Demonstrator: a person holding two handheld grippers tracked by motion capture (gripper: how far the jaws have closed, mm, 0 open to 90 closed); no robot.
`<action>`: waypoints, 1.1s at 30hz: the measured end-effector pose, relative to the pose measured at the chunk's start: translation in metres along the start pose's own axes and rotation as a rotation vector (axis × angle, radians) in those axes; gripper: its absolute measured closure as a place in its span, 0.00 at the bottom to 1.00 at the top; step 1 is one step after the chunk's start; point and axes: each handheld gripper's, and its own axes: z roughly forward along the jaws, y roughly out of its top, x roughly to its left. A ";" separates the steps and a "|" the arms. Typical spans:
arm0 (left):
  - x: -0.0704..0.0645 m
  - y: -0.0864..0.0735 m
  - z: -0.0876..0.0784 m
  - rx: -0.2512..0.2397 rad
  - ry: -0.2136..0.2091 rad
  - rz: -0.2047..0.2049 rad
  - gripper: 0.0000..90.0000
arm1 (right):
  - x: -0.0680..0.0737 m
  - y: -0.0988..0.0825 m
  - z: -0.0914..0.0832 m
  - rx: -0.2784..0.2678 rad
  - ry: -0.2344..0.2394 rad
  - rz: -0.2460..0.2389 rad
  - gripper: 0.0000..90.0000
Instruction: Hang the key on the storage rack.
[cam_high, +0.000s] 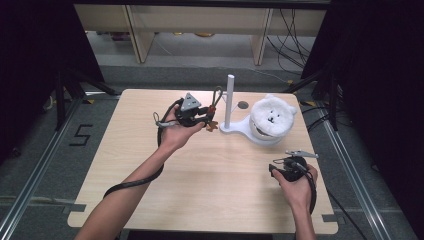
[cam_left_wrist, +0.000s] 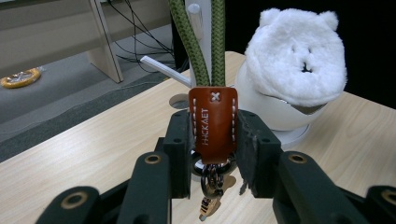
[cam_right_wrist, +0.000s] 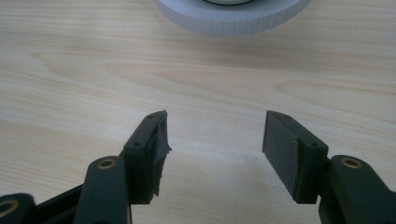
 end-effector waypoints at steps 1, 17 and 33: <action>0.000 0.000 0.000 0.000 0.000 0.000 0.74 | 0.000 0.000 0.000 0.000 0.000 0.000 0.46; 0.001 0.000 0.013 0.020 0.004 -0.014 0.74 | 0.000 0.000 0.001 -0.006 -0.004 -0.008 0.46; -0.002 -0.002 0.026 0.041 0.006 -0.013 0.74 | 0.001 0.000 0.001 -0.001 -0.004 0.031 0.46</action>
